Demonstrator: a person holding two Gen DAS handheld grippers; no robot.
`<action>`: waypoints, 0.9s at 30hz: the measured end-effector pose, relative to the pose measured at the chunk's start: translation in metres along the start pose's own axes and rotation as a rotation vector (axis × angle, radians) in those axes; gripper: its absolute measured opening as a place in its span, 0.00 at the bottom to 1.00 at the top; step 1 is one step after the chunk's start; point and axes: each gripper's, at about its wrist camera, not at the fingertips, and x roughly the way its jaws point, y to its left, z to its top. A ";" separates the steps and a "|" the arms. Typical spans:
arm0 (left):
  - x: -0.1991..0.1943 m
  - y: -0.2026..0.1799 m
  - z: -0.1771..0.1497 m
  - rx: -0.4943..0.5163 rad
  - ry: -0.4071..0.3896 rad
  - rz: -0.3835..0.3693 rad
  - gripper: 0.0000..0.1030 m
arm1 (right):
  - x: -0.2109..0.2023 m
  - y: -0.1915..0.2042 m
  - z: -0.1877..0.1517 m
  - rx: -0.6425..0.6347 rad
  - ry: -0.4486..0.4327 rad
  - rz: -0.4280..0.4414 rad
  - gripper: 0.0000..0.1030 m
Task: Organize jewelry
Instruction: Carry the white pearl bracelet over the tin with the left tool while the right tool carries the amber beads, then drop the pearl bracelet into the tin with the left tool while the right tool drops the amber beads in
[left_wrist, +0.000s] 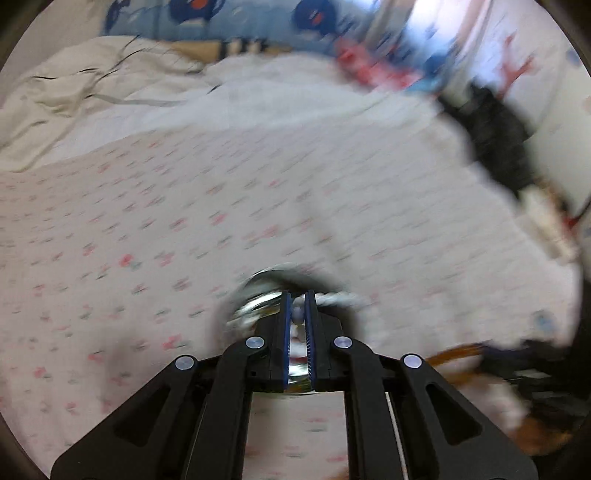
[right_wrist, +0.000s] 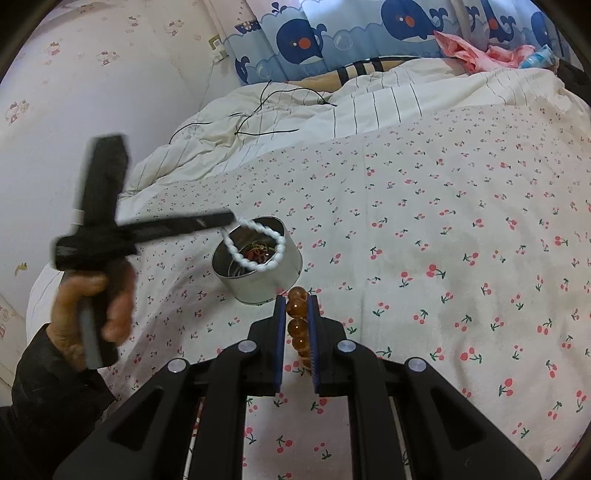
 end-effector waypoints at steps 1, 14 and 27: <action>0.003 0.000 -0.003 0.011 0.008 0.039 0.06 | 0.000 0.001 0.000 -0.007 -0.004 -0.004 0.12; -0.072 0.032 -0.046 -0.141 -0.137 0.083 0.34 | -0.014 0.025 0.006 -0.067 -0.064 0.078 0.12; -0.084 0.066 -0.070 -0.281 -0.164 0.136 0.58 | 0.055 0.073 0.067 0.008 -0.031 0.242 0.12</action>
